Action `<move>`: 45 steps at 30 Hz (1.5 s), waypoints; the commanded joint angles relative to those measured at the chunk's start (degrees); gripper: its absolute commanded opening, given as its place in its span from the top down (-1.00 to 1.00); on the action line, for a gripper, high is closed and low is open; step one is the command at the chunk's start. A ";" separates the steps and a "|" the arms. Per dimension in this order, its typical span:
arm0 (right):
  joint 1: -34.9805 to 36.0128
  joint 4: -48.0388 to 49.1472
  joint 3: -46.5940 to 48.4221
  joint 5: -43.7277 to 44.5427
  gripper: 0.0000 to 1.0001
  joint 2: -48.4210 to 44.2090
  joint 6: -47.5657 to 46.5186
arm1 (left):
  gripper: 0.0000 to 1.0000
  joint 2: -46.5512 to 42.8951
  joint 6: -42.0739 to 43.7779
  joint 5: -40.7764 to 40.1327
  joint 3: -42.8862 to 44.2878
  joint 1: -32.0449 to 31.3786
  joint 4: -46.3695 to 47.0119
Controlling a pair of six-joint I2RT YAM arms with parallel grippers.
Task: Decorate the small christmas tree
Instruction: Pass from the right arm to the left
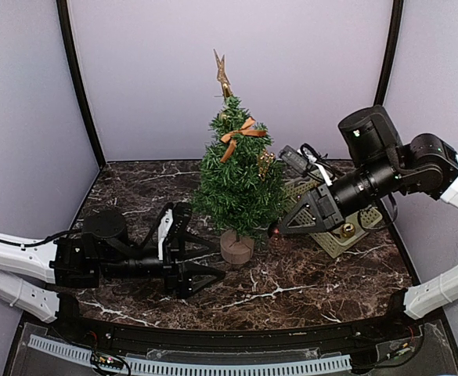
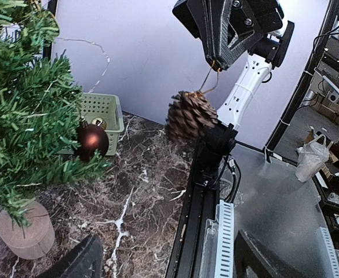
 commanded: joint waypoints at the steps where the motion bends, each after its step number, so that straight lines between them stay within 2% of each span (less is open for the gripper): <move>1: 3.52 7.71 -0.47 -2.86 1.00 1.10 2.65 | -0.67 2.48 1.51 -0.64 2.46 -1.83 8.33; 8: 7.11 13.07 0.32 -4.63 1.00 3.83 3.73 | -0.82 4.47 2.81 0.21 3.20 -3.04 12.25; 17: 9.79 15.58 3.60 -6.24 1.00 8.44 2.31 | -0.91 4.85 3.21 7.16 3.44 -3.14 14.81; 35: 10.56 17.06 5.50 -7.00 1.00 11.00 1.62 | -0.94 5.41 3.76 4.13 2.83 -3.22 15.81; 39: 10.60 17.06 5.34 -6.87 1.00 10.77 1.60 | -0.86 5.66 3.39 5.23 2.61 -3.24 16.60; 45: 10.60 17.10 5.24 -6.72 1.00 10.63 1.58 | -0.54 6.52 2.77 5.78 2.92 -3.23 16.24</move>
